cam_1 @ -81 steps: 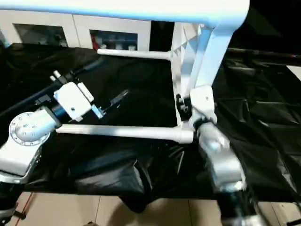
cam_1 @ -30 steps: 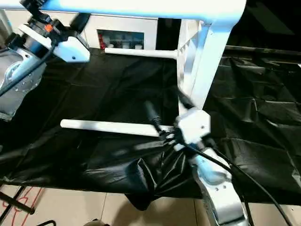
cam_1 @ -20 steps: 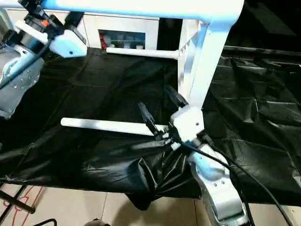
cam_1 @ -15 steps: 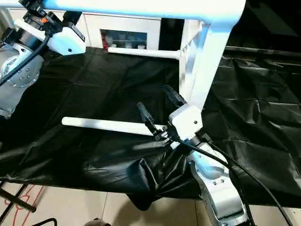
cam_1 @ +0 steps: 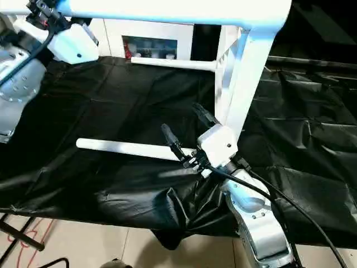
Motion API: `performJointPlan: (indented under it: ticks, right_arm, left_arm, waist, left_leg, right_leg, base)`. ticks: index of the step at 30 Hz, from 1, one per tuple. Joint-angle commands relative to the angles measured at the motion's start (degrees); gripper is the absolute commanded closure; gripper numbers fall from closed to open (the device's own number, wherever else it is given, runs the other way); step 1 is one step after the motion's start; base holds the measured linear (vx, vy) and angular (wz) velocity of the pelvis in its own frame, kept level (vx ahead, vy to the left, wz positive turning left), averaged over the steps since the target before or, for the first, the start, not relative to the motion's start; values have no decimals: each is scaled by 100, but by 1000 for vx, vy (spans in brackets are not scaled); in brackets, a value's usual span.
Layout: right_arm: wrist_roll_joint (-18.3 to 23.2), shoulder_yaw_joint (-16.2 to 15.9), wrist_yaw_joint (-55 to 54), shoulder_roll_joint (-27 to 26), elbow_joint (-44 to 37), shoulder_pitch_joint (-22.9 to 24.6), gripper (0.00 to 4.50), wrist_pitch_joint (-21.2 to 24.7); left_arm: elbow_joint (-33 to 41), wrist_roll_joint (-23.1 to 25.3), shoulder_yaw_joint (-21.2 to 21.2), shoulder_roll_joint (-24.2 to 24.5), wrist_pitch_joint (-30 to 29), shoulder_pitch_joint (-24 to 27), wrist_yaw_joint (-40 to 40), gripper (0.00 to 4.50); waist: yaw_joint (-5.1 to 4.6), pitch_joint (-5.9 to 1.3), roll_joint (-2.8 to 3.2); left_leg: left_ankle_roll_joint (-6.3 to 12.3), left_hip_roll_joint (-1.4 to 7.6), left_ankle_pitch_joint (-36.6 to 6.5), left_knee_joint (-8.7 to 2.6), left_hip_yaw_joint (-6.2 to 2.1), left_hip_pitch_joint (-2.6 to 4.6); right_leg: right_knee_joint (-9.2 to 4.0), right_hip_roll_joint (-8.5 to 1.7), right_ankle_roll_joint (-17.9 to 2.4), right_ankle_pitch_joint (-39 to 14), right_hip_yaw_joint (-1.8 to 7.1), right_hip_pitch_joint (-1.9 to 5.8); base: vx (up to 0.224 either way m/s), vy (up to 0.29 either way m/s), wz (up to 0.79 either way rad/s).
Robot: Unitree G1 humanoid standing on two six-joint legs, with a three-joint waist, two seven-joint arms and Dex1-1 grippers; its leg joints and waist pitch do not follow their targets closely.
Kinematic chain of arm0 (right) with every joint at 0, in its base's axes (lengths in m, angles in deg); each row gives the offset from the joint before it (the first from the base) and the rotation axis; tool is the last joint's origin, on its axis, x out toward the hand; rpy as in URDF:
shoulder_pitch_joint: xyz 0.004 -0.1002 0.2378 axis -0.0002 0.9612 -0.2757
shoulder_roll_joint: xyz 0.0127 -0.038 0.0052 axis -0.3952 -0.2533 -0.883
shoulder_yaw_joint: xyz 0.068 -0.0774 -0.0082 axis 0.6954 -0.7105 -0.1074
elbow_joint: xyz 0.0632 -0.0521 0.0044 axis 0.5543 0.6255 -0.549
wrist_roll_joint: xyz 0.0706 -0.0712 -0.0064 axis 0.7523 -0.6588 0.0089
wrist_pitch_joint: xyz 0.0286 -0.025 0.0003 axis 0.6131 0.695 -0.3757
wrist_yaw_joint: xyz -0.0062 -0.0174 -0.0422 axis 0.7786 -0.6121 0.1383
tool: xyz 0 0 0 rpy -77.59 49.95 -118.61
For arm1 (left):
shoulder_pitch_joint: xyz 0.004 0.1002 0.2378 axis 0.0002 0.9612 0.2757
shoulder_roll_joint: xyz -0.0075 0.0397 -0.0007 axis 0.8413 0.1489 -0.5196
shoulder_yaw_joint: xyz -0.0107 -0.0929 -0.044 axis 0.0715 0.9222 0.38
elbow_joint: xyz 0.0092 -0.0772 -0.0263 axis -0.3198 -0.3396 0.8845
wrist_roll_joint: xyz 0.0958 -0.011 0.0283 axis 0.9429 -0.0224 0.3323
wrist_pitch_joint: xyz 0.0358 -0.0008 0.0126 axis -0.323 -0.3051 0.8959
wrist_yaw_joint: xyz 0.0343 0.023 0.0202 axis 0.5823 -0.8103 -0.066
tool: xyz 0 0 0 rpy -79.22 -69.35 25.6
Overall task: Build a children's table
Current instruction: Flip table
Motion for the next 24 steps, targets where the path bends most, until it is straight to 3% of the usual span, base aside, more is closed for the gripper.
performJointPlan:
  ticks: [1, 6, 11, 15, 19, 23, 24]
  right_arm:
    - [-33, -8, 65, 46, 14, -43, 52, 27]
    - [-47, -1, 227, 101, 88, -83, 52, -44]
    - [1, 100, 420, 257, 230, -180, 52, -110]
    - [153, 198, 663, 423, 282, -271, 52, -20]
    - [573, 282, 1146, 663, 211, -370, 52, 397]
    - [824, 269, 1344, 735, 125, -362, 52, 655]
    - [1052, 206, 1451, 736, -11, -304, 52, 905]
  left_arm:
    - [-197, -672, 45, -241, -498, 245, 421, 271]
    - [-187, -1577, 682, -683, -1705, 213, 758, 271]
    - [-147, -1695, 957, -765, -2228, 98, 804, 268]
    - [-122, -1784, 1101, -836, -2572, 93, 873, 266]
    - [-80, -1952, 1358, -1042, -3042, 111, 869, 264]
    - [14, -2009, 1453, -1146, -3287, 197, 883, 264]
    - [73, -2066, 1523, -1213, -3404, 267, 834, 264]
  waist:
    - [6, -284, -12]
    - [32, -304, -8]
    - [68, -310, 1]
    - [88, -315, 16]
    - [112, -326, 32]
    - [121, -322, 15]
    - [122, -324, 0]
  left_leg:
    - [-140, 221, -1341, -441, -119, 70]
    - [-32, 204, -1118, -417, -104, 48]
    - [145, 180, -990, -398, -89, 24]
    - [161, 179, -1004, -400, -94, 18]
    - [225, 175, -954, -387, -87, 18]
    - [243, 175, -926, -388, -87, 8]
    - [253, 171, -935, -388, -85, 10]
  right_leg:
    - [-501, -459, -764, -900, 288, 148]
    - [-487, -449, -778, -733, 277, 161]
    - [-517, -449, -723, -900, 269, 163]
    - [-534, -447, -647, -1120, 264, 162]
    - [-545, -443, -667, -1082, 261, 156]
    - [-551, -441, -688, -1123, 247, 151]
    - [-555, -442, -685, -1152, 246, 159]
  base:
    - [0, 0, 0]
    - [0, 0, 0]
    - [0, 0, 0]
    - [0, 0, 0]
    - [0, 0, 0]
    - [0, 0, 0]
    - [0, 0, 0]
